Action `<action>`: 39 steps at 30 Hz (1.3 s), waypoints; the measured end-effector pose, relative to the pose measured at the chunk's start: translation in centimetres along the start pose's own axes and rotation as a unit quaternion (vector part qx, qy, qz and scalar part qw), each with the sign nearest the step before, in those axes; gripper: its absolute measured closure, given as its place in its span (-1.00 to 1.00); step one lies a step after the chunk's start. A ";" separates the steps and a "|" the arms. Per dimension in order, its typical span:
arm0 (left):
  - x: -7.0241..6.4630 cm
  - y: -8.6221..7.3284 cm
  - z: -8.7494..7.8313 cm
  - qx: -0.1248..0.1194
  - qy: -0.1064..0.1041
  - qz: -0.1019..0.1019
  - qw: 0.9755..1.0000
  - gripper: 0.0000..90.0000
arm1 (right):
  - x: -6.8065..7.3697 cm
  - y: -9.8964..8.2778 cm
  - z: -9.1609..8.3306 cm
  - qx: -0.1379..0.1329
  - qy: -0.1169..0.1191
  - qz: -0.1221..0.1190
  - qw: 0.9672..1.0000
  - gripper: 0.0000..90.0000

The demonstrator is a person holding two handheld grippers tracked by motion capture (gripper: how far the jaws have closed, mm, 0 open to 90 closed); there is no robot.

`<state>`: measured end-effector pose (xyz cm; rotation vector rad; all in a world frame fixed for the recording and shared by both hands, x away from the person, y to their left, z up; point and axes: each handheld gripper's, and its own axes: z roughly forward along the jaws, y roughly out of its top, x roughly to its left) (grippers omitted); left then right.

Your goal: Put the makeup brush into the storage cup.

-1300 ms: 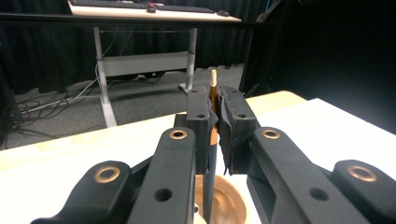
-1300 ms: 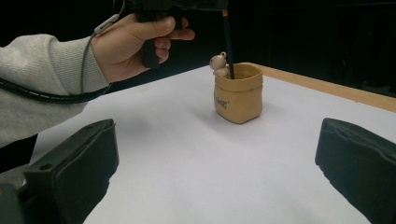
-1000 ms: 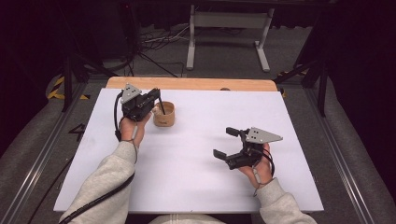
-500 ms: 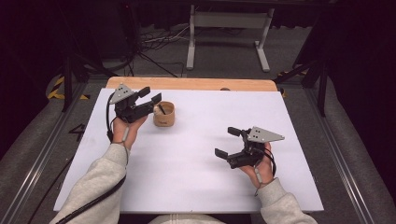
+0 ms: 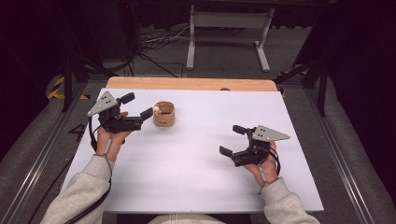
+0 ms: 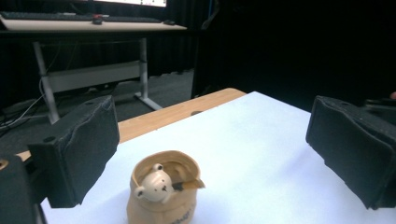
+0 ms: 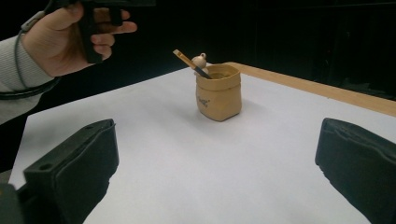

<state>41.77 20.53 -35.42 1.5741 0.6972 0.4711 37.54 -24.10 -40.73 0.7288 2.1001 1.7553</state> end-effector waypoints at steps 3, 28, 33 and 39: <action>-0.6 -0.2 -0.9 -0.003 -0.007 0.002 1.000 -0.93 | -0.2 0.1 -0.5 -0.002 -0.007 -0.002 1.000 -1.00; -2.2 -5.1 -5.2 0.016 -0.022 -0.017 0.999 -0.96 | -0.9 -0.2 -3.0 -0.007 -0.027 -0.033 0.999 -1.00; -2.1 -6.3 -5.4 0.023 -0.019 -0.018 0.999 -0.96 | -0.9 -0.6 -3.4 -0.006 -0.032 -0.035 0.999 -1.00; -2.3 -7.7 -5.7 0.023 -0.018 -0.016 0.999 -0.96 | -0.8 -0.8 -3.7 -0.014 -0.028 -0.049 0.998 -1.00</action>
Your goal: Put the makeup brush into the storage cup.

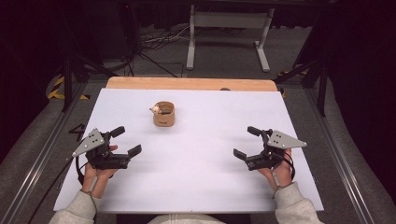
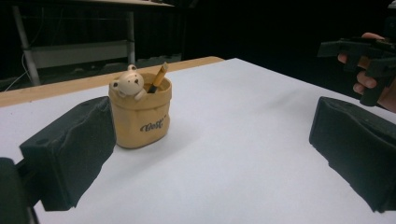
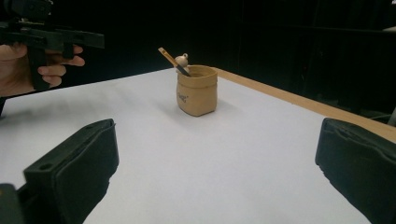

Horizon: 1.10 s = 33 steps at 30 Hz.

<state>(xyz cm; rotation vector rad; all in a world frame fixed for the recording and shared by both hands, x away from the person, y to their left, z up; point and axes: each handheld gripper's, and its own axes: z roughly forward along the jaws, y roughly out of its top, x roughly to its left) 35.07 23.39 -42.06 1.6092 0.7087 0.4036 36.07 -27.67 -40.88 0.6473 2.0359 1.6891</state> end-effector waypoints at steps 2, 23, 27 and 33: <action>-0.1 -0.4 0.0 0.001 0.000 0.004 1.000 -0.96 | 0.2 0.0 -0.2 -0.002 -0.002 -0.008 1.000 -1.00; -0.6 -2.1 0.1 0.008 -0.006 0.031 0.999 -0.97 | 0.0 -2.7 -1.3 -0.027 -0.021 0.001 0.999 -1.00; -0.4 -2.3 -0.1 0.009 -0.003 0.030 0.999 -0.97 | 0.2 -3.0 -1.2 -0.021 -0.017 0.004 1.000 -1.00; -0.3 -2.2 -0.3 0.004 -0.001 0.029 1.000 -0.98 | 0.1 -3.1 -1.2 -0.022 -0.018 0.002 1.000 -1.00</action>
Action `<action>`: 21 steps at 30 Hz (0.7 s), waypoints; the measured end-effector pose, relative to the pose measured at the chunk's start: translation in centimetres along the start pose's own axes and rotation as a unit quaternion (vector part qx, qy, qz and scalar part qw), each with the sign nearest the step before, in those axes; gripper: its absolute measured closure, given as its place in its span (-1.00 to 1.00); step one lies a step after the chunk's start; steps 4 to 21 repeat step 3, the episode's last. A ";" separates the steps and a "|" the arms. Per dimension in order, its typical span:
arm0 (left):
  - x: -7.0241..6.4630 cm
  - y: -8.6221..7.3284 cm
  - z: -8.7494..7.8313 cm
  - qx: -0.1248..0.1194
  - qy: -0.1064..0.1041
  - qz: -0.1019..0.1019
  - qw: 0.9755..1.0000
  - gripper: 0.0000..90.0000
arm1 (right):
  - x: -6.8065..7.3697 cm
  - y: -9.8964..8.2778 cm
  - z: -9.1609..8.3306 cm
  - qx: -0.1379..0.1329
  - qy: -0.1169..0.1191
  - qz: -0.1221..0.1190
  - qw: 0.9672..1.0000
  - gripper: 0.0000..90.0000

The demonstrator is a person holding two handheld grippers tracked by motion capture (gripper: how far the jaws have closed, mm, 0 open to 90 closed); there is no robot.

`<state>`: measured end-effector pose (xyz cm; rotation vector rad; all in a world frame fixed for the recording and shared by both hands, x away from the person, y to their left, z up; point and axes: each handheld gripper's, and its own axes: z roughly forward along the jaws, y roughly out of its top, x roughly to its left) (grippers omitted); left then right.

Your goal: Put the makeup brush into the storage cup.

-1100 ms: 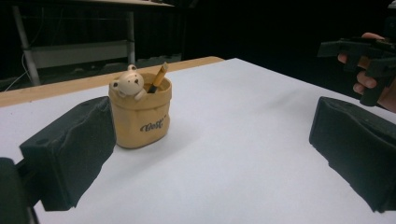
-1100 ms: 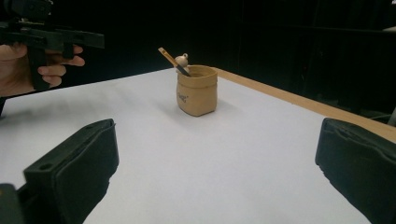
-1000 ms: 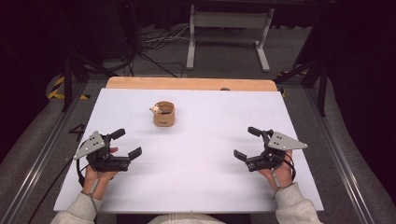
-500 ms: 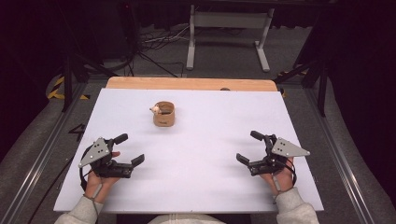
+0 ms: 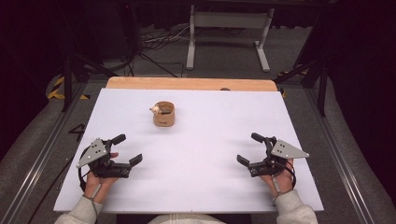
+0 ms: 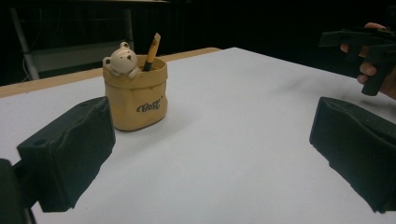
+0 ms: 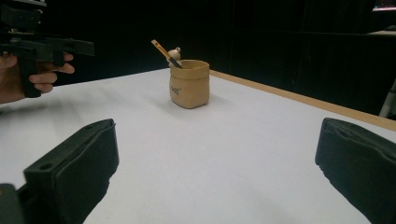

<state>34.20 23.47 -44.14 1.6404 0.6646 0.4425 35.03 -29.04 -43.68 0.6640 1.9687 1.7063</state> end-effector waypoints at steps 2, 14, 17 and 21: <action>0.0 0.0 0.0 0.001 0.000 0.001 1.000 -0.98 | 0.0 0.0 0.0 -0.001 -0.001 -0.001 1.000 -1.00; 0.0 0.0 0.0 0.000 0.001 0.003 1.000 -0.98 | 0.0 0.0 0.0 0.000 -0.001 -0.002 1.000 -1.00; 0.0 0.0 0.0 0.000 0.001 0.003 1.000 -0.98 | 0.0 0.0 0.0 0.000 -0.001 -0.002 1.000 -1.00; 0.0 0.0 0.0 0.000 0.001 0.003 1.000 -0.98 | 0.0 0.0 0.0 0.000 -0.001 -0.002 1.000 -1.00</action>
